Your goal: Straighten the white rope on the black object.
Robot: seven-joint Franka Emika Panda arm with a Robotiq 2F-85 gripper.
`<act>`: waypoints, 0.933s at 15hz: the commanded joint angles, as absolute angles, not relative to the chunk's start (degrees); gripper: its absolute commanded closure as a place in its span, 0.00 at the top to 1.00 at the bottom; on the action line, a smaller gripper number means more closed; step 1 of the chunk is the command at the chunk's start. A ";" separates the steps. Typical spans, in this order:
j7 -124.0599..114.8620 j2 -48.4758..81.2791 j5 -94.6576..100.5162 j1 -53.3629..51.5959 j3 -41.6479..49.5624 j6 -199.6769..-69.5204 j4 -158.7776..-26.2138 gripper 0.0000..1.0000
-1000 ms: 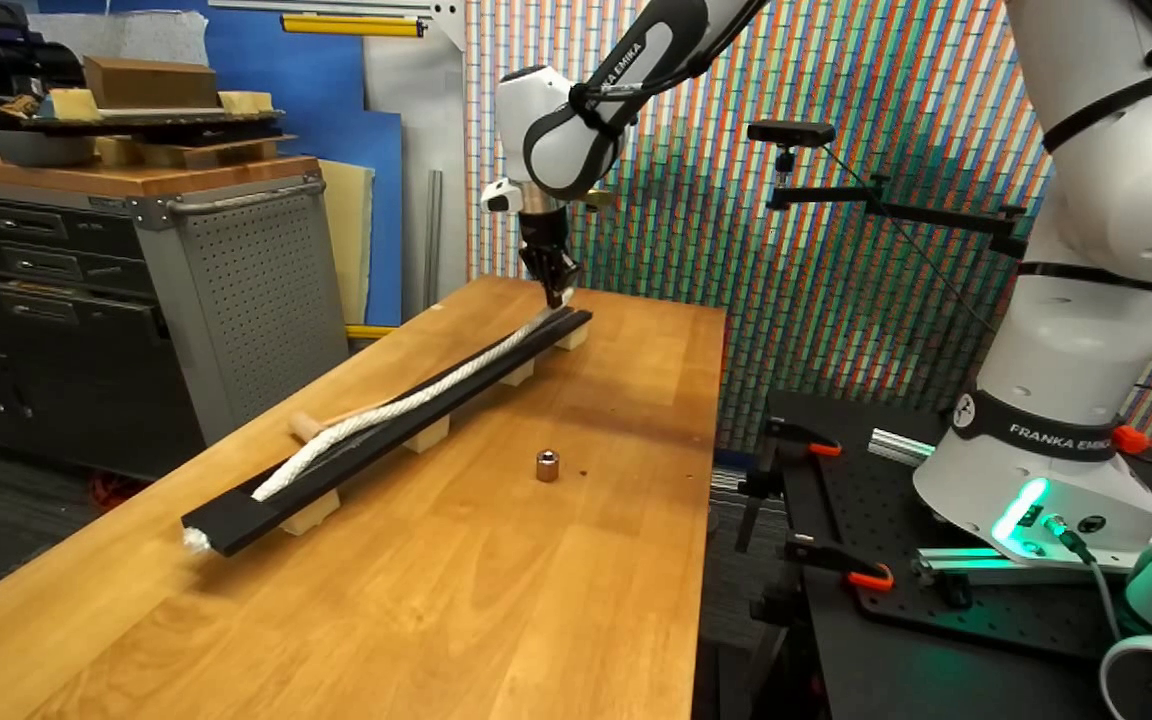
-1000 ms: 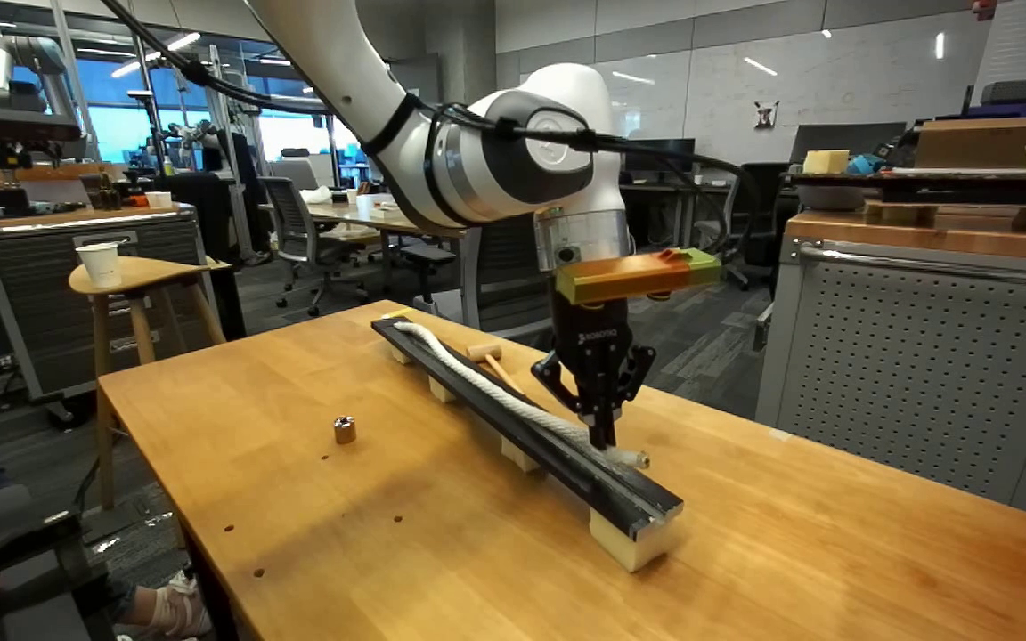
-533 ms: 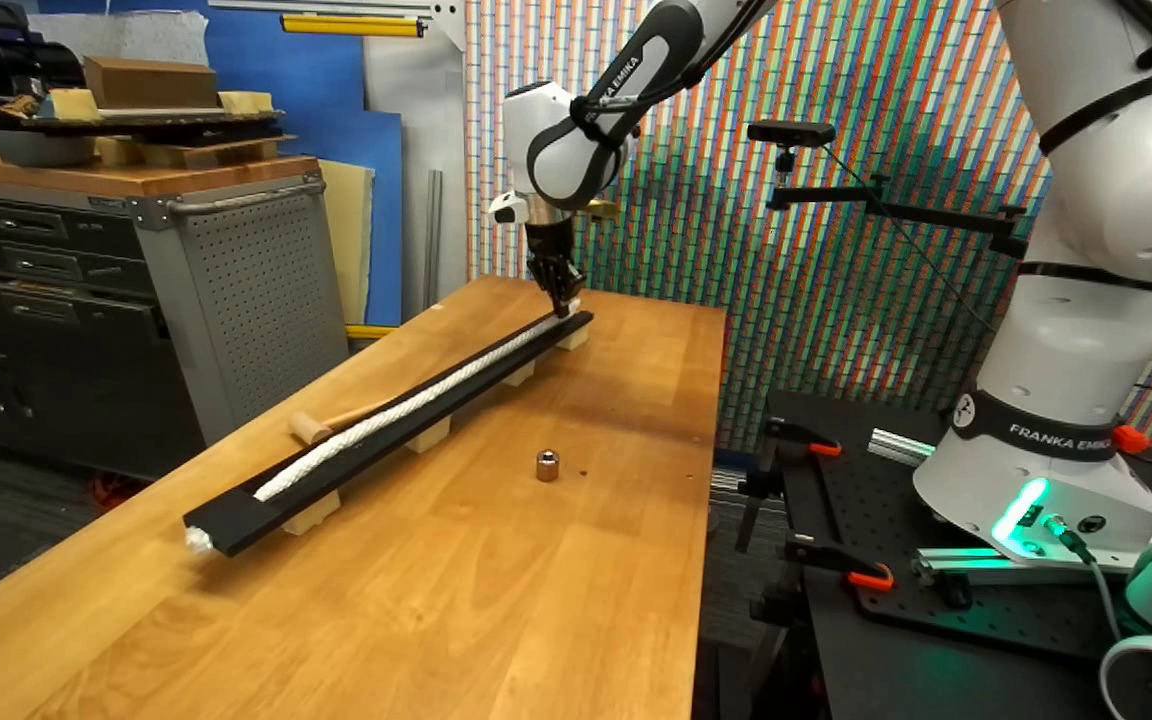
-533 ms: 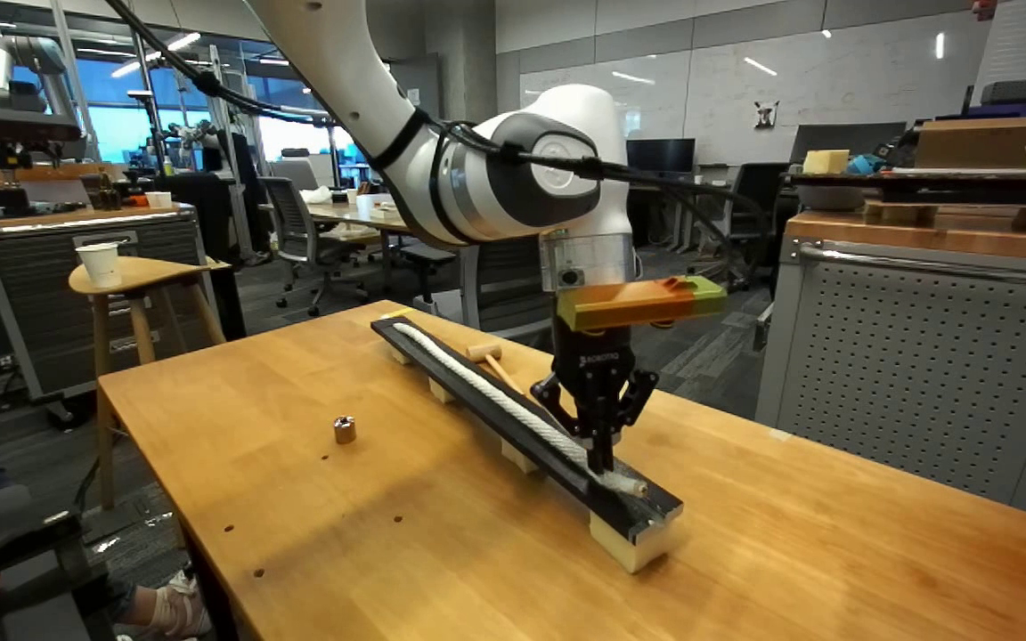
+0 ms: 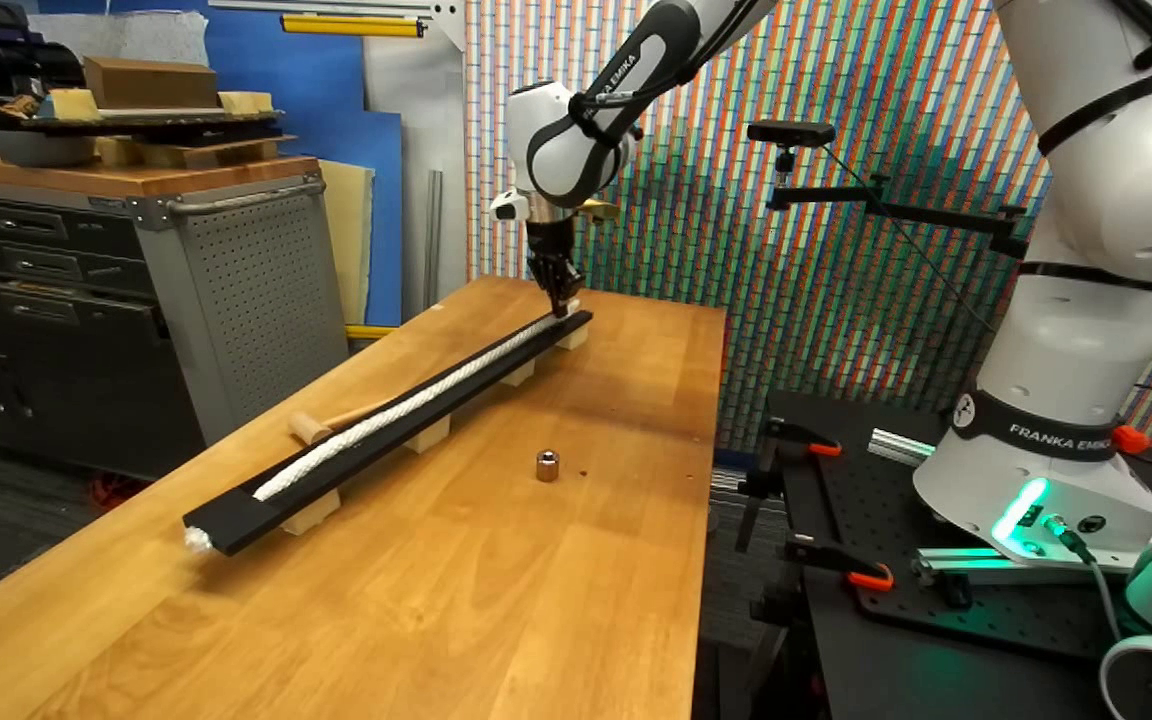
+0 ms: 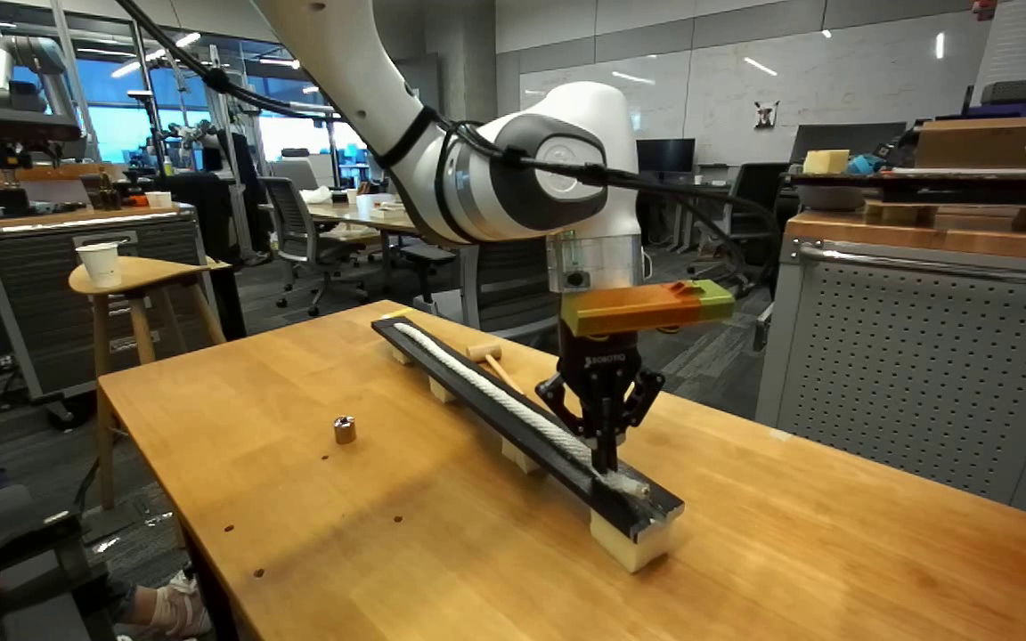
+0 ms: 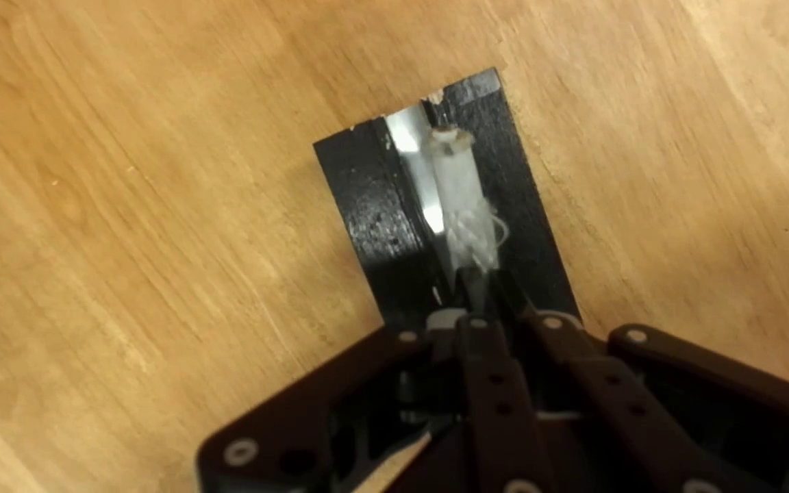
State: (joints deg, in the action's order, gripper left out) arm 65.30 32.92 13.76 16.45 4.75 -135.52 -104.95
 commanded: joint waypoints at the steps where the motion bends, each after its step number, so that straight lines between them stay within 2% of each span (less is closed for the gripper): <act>1: 67.31 33.65 11.42 18.19 4.00 -137.17 -103.68 0.04; 12: 67.92 33.14 11.81 18.54 4.53 -138.95 -104.60 0.05; 13: 68.05 33.04 11.73 18.54 4.50 -138.02 -104.60 0.30; 14: 68.34 32.95 11.52 18.71 4.33 -138.37 -104.80 0.32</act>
